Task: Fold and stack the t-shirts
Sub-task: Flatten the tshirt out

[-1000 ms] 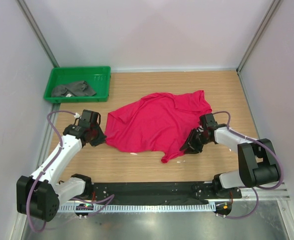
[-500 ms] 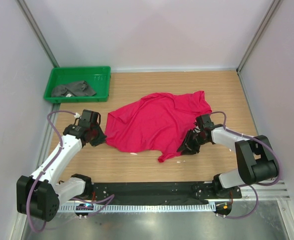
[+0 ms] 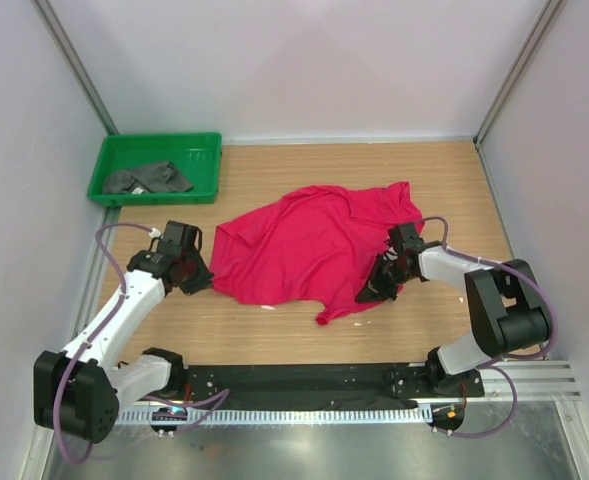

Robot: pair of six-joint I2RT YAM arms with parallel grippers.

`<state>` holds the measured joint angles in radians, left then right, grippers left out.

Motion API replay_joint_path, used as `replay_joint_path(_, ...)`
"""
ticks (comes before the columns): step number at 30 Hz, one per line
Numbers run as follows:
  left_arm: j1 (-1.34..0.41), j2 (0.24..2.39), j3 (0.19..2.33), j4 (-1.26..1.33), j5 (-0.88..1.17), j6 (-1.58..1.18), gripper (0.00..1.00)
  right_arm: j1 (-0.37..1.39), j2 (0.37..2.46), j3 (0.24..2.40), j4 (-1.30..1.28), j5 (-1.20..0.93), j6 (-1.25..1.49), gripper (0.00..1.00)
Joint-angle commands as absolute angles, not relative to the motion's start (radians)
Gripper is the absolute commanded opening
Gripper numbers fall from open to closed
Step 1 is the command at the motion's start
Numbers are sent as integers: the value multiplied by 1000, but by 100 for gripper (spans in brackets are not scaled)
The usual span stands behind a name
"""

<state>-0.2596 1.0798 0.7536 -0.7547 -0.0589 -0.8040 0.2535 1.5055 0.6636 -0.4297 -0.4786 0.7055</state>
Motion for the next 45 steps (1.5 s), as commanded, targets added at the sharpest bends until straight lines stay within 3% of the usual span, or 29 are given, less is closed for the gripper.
replay_joint_path(1,-255,1054,747,-738,-57,-807,0,273,1499,704,-423,-502,692,8)
replay_joint_path(5,-256,1051,747,-741,-57,-807,0,291,1499,732,-462,-523,672,2)
replay_joint_path(11,-255,1060,742,-729,-46,-810,0,449,1497,839,-483,-603,678,3)
replay_joint_path(12,-255,1063,741,-727,-46,-813,0,448,1493,845,-486,-592,680,7)
replay_joint_path(13,-256,1065,741,-729,-45,-813,0,446,1483,853,-498,-562,673,25)
replay_joint_path(16,-255,1057,736,-726,-43,-815,0,446,1483,893,-563,-483,615,37)
replay_joint_path(33,-255,1062,735,-726,-46,-799,0,488,1568,902,-563,-397,687,45)
replay_joint_path(45,-255,1057,732,-727,-52,-785,0,529,1643,957,-600,-348,692,37)
